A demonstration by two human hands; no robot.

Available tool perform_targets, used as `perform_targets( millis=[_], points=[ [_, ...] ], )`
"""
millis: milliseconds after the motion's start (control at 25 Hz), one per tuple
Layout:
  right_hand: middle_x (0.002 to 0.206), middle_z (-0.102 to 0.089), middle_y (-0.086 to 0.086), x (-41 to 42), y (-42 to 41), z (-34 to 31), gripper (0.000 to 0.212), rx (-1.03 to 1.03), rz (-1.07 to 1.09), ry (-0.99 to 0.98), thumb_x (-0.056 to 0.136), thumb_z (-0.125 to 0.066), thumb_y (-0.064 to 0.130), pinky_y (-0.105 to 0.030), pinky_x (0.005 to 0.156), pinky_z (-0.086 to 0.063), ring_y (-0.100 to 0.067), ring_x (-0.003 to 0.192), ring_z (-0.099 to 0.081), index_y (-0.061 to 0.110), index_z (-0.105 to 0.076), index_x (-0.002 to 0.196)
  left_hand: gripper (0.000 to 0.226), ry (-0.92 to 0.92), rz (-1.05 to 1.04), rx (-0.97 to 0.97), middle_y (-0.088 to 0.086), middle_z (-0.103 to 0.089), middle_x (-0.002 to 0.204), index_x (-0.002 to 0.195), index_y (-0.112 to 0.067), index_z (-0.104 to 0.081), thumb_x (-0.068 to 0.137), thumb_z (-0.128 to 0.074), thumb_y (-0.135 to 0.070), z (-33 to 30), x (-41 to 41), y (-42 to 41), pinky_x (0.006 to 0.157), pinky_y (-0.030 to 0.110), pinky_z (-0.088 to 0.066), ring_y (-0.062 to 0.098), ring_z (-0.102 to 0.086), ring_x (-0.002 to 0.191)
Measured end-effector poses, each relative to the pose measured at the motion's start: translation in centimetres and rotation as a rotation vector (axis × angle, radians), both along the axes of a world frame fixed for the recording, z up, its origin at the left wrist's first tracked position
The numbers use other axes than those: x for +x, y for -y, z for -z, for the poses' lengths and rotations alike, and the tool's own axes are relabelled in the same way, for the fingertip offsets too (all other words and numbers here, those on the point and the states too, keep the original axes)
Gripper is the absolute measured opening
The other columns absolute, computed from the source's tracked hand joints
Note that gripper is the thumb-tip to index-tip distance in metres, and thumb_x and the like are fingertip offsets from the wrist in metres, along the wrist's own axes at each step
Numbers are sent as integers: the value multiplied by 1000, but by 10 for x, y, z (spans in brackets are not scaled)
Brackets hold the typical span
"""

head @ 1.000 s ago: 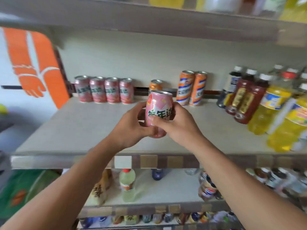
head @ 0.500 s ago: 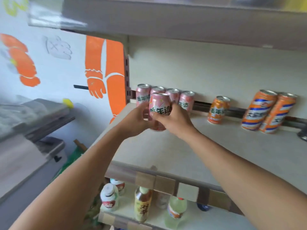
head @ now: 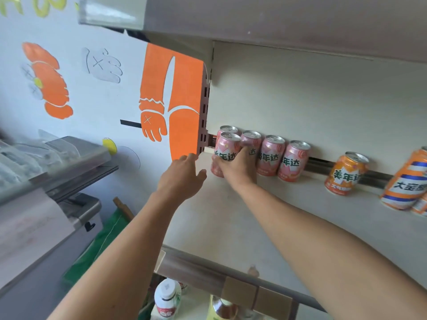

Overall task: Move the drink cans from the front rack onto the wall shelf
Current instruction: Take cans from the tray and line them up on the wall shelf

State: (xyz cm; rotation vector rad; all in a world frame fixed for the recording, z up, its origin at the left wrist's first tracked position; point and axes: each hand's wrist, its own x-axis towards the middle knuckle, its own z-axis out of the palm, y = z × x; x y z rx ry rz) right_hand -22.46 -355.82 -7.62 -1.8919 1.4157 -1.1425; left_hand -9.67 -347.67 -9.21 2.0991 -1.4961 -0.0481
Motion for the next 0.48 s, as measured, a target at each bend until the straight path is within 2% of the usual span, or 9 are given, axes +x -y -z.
perform_targets(
  millis=[120,280,480],
  points=[
    [118,-61,-9,5,6,6,66,15,4,-33,77,-80,42,-23,73,-32,-25,109,-58,5,-47,121,49,68,-5,12,5,-53,133,139,-18,-40,96,-48,-41,0,-2,6,90,43,-48,26,-47,124],
    [119,-60,-11,12,7,14,69,-10,18,-37,74,-83,43,-26,73,-33,-27,111,-57,6,-46,118,49,112,-23,31,6,-53,132,137,-16,-41,96,-48,-41,-5,-4,10,85,43,-47,27,-48,123],
    [121,-59,-15,20,9,18,68,-57,50,-75,75,-82,43,-34,84,-43,-31,115,-55,3,-45,117,48,113,-32,21,7,-55,130,136,-16,-42,96,-49,-41,-8,-2,11,87,45,-50,28,-49,122]
  ],
)
